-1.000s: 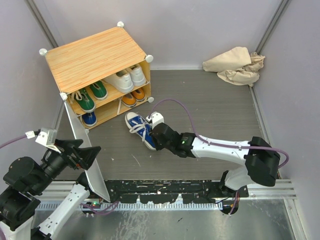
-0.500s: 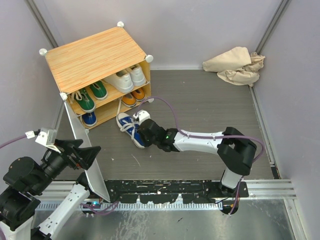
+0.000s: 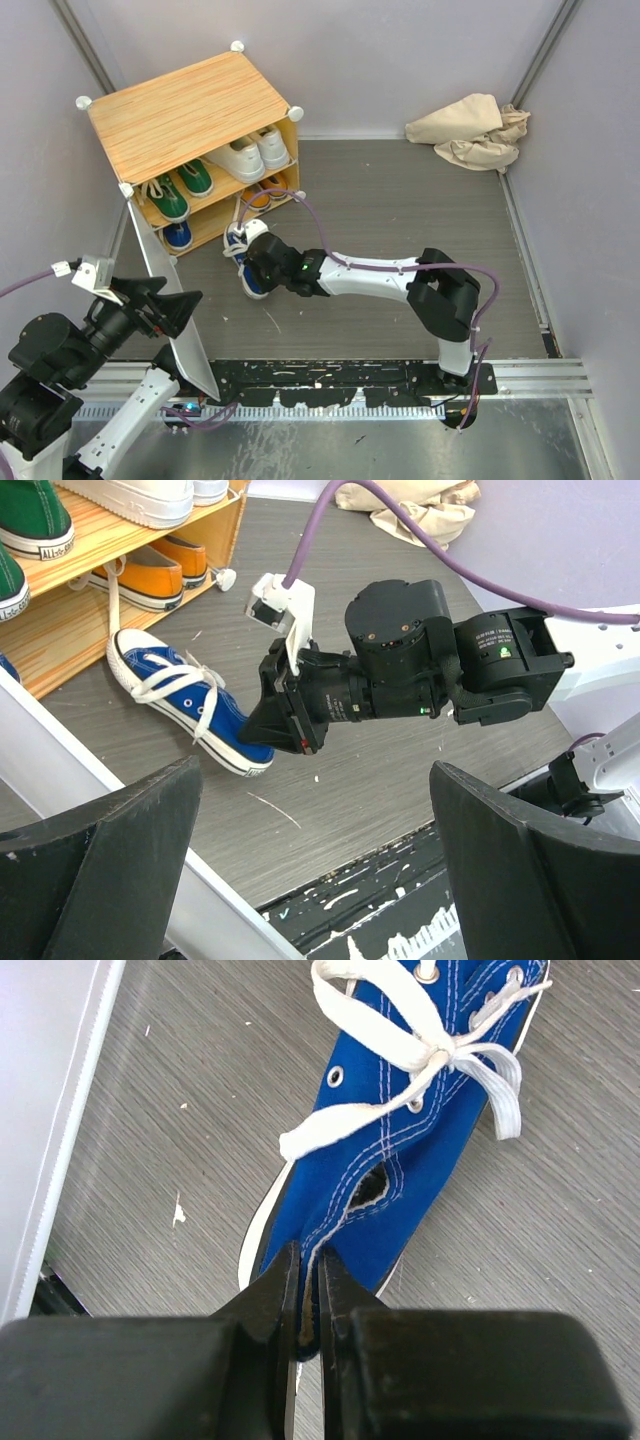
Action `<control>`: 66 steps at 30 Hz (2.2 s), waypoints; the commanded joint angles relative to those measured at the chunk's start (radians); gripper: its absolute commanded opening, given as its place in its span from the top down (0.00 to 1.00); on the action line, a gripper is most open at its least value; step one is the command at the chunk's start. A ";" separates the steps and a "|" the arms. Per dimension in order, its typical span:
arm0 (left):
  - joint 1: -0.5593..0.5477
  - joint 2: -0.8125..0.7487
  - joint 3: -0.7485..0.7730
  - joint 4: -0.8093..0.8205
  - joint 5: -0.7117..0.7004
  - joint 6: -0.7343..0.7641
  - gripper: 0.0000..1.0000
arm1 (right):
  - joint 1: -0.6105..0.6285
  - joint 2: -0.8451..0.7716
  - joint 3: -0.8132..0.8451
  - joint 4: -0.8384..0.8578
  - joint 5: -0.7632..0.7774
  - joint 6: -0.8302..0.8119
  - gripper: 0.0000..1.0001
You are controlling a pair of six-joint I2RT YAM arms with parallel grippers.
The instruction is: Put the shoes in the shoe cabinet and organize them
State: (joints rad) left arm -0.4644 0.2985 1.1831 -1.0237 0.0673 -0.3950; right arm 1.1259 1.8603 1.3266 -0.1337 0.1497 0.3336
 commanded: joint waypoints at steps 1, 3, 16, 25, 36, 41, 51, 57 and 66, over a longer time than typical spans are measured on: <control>0.001 -0.011 -0.013 -0.131 0.002 0.003 0.02 | -0.027 -0.030 0.086 0.164 0.079 -0.033 0.99; 0.001 -0.014 -0.005 -0.138 0.002 0.004 0.02 | -0.015 -0.063 0.051 0.123 0.094 -0.032 0.99; 0.001 -0.023 -0.005 -0.134 0.004 -0.010 0.02 | 0.051 -0.309 -0.158 0.166 0.202 -0.050 0.99; 0.001 -0.038 -0.026 -0.122 0.004 -0.030 0.02 | 0.034 -0.119 0.014 0.228 0.242 -0.138 0.99; 0.001 -0.040 -0.030 -0.136 0.010 -0.018 0.02 | -0.040 0.151 0.265 0.354 0.197 -0.143 0.99; 0.001 -0.049 -0.047 -0.146 -0.003 -0.014 0.02 | -0.090 0.277 0.406 0.384 0.106 -0.110 0.99; 0.001 -0.033 -0.059 -0.141 0.004 0.004 0.02 | -0.109 0.494 0.646 0.459 0.058 -0.130 0.98; 0.001 -0.038 -0.062 -0.155 0.004 0.002 0.02 | -0.115 0.517 0.637 0.479 0.059 -0.118 0.53; 0.001 -0.038 -0.067 -0.153 -0.003 0.004 0.02 | -0.116 0.333 0.339 0.596 0.039 -0.087 0.25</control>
State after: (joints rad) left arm -0.4644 0.2527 1.1534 -1.0023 0.0685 -0.3794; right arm 1.0077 2.3295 1.7275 0.3546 0.2012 0.2268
